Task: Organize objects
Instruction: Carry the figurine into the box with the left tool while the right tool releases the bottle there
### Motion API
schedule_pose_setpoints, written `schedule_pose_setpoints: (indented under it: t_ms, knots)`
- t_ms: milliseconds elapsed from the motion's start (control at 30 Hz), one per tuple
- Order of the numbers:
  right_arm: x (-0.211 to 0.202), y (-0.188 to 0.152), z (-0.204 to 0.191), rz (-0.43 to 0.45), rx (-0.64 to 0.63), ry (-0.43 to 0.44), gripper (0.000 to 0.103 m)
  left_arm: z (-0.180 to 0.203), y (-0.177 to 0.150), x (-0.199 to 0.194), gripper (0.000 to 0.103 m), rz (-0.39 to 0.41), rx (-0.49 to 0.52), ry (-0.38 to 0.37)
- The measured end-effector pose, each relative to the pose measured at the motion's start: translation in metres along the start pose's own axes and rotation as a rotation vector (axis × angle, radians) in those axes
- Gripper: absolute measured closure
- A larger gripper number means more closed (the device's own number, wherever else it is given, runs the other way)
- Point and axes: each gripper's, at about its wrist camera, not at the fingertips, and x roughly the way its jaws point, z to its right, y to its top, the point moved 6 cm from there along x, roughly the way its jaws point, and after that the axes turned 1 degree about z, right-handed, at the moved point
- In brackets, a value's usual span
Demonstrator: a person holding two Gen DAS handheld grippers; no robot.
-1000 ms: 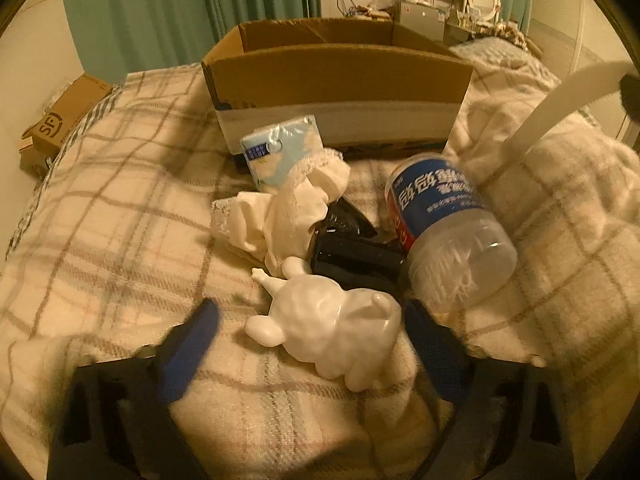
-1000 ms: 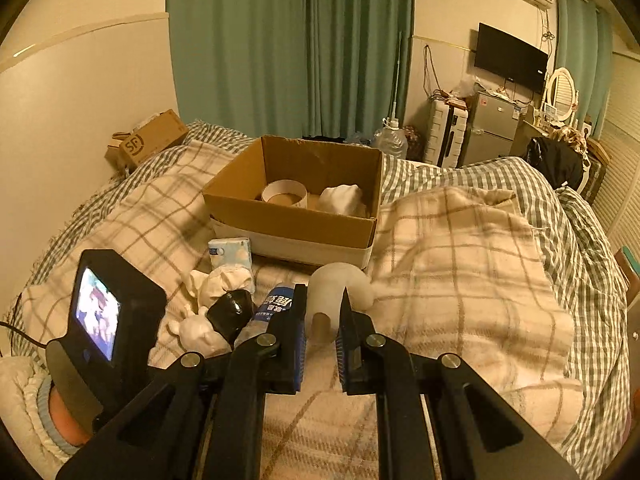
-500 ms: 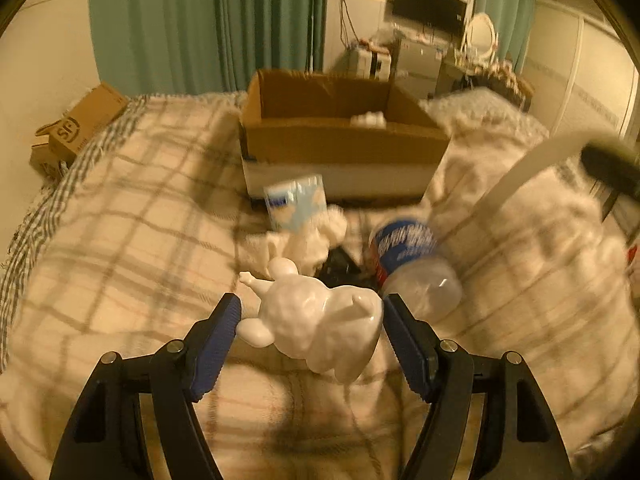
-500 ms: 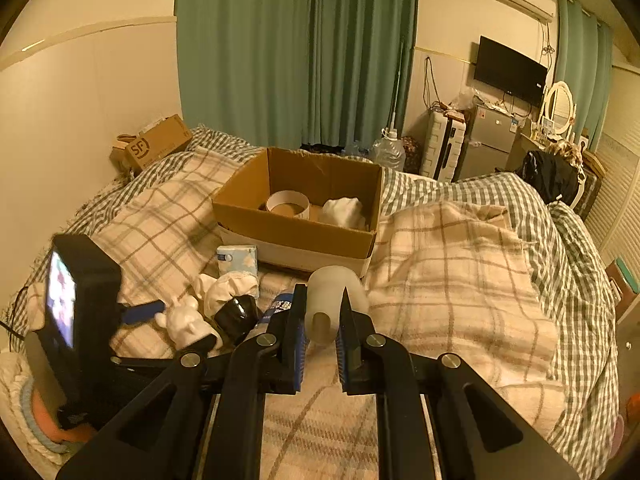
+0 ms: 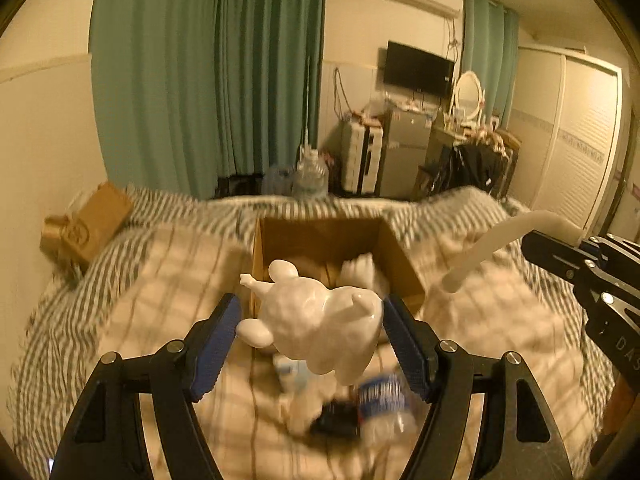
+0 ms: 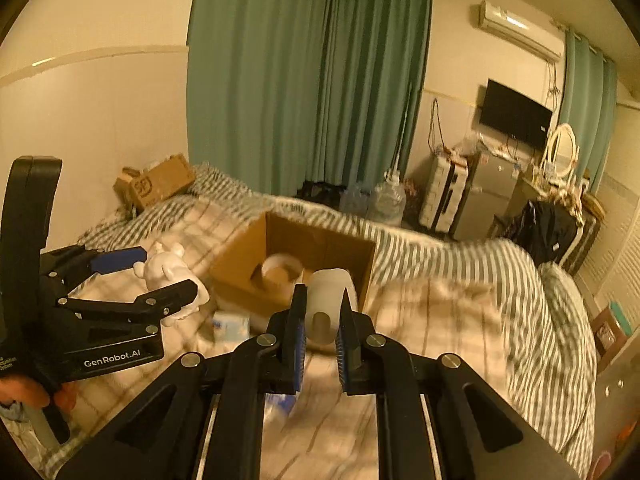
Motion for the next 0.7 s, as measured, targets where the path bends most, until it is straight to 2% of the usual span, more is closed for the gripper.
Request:
schedule_pose_setpoints:
  t_ms: [167,367,500,700]
  knots:
    - [0.026,0.041,0.010,0.031,-0.029,-0.012,0.091,0.000,0.036,0.023,0.028,0.034,0.011,0.008]
    - [0.072,0.062,0.018,0.017,-0.038,-0.007,0.091,-0.006,0.060,0.068,0.028,0.031,-0.004,0.011]
    - [0.115,0.059,0.021,-0.028,-0.028,0.016,0.091,-0.013,0.059,0.106,0.028,-0.005,-0.016,0.019]
    - [0.169,0.036,0.024,-0.108,-0.002,0.051,0.091,-0.015,0.038,0.152,0.028,-0.071,-0.013,0.025]
